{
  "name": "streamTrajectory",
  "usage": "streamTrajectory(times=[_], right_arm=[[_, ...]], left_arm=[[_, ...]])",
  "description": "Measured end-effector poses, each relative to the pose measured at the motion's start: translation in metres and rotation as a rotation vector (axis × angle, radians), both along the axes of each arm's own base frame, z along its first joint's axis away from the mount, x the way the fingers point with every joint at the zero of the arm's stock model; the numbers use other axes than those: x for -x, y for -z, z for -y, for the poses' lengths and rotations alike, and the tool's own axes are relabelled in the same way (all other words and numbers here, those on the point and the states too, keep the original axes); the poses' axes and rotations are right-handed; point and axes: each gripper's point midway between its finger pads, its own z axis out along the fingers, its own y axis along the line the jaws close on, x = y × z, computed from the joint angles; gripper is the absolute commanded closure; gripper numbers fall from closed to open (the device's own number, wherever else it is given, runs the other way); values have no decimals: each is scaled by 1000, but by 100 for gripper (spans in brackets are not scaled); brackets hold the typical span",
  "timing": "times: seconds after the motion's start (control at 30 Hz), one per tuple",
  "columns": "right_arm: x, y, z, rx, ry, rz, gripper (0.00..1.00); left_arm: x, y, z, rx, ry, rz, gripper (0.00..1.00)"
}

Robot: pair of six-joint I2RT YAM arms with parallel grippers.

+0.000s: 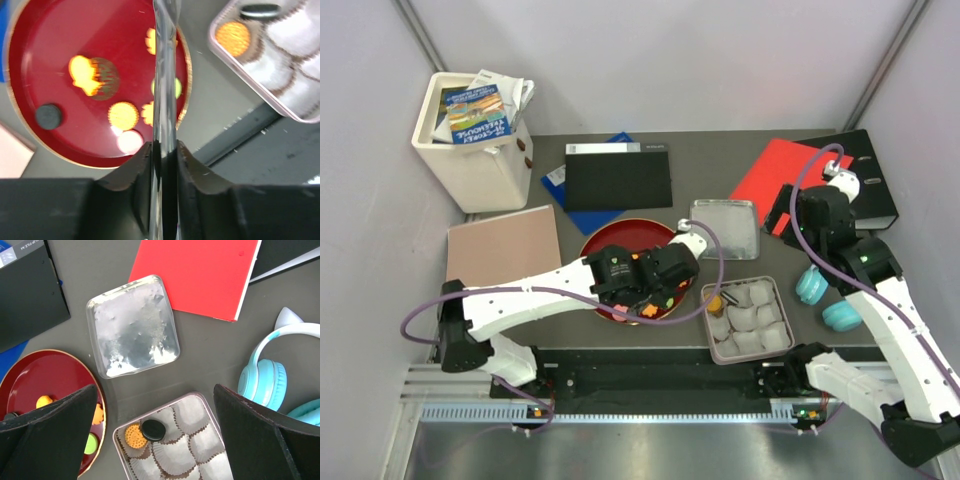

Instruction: Pack the cookies

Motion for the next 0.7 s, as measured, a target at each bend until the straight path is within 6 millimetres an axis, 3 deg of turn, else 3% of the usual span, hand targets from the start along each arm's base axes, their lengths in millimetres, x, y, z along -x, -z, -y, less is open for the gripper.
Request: streamTrajectory(times=[0.23, 0.5, 0.7], right_arm=[[-1, 0, -2, -6, -6, 1, 1], [0, 1, -2, -7, -10, 2, 1], [2, 8, -3, -7, -18, -12, 1]], left_arm=[[24, 10, 13, 12, 117, -102, 84], [54, 40, 31, -49, 253, -219, 87], [61, 58, 40, -81, 295, -264, 88]])
